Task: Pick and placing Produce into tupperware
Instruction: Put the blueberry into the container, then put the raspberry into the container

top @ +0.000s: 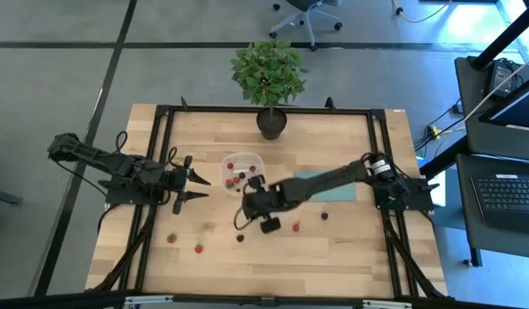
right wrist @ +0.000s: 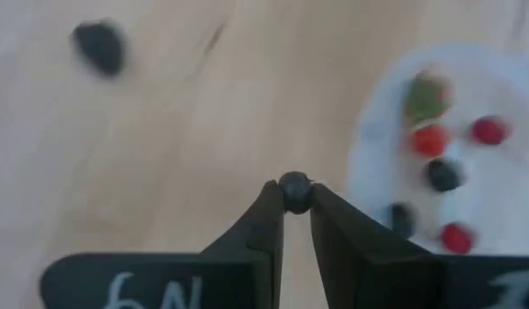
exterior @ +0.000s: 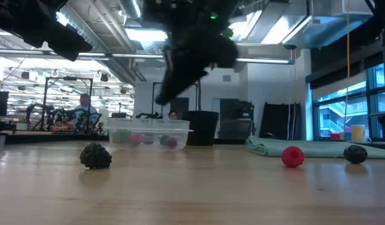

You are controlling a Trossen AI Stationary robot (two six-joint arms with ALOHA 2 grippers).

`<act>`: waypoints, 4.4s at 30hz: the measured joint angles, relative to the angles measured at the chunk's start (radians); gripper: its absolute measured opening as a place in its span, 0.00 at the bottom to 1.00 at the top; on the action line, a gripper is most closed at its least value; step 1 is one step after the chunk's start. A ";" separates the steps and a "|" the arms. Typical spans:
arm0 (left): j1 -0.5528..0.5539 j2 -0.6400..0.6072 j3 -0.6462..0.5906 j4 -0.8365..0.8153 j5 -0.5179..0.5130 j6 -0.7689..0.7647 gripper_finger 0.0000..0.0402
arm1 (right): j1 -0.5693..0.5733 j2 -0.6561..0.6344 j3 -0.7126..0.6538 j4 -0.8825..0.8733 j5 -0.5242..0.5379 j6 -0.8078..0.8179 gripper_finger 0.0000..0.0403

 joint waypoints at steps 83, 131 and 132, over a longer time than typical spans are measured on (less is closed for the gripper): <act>0.000 0.000 0.000 -0.036 0.000 -0.022 0.41 | -0.053 -0.132 0.001 -0.295 -0.044 0.269 0.43; 0.000 0.000 0.000 -0.040 -0.001 -0.021 0.41 | 0.243 -0.159 -0.487 0.017 -0.047 0.523 0.37; 0.000 0.000 0.000 -0.040 -0.001 -0.021 0.41 | 0.243 -0.159 -0.487 0.017 -0.047 0.522 0.35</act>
